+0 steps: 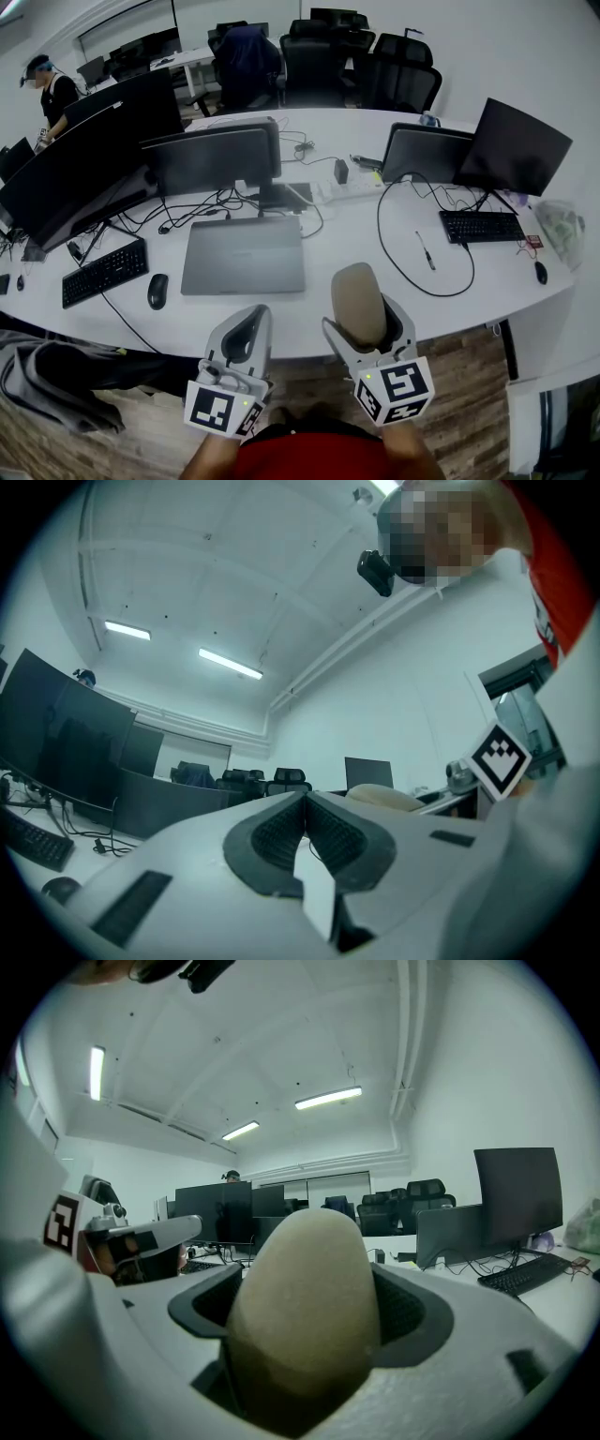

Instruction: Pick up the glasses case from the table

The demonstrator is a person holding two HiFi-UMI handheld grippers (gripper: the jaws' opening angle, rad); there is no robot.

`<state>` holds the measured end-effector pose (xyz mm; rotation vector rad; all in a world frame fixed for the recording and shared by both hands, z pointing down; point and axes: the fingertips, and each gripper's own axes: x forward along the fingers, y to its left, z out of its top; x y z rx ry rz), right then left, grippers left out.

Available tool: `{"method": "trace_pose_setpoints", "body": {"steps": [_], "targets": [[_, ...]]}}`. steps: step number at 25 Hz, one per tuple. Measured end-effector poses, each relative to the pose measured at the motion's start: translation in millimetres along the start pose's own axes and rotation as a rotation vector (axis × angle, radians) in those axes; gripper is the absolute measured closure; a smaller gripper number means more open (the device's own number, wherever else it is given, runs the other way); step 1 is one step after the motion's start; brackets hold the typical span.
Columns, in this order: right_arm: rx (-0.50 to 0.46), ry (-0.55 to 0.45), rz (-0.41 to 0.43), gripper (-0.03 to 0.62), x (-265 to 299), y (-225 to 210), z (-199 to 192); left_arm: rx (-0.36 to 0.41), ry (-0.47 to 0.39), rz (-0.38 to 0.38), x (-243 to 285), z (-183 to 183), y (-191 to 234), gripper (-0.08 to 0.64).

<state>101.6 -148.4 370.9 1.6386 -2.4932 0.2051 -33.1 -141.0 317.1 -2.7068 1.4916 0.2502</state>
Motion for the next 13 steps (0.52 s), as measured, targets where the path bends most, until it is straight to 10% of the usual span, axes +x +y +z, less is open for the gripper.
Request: {"method": "trace_pose_setpoints", "body": {"steps": [13], "targets": [[0.014,-0.003,-0.014,0.178,-1.8,-7.4,0.2,0.003,0.001,-0.005,3.9,-0.7,-4.1,0.549]]}}
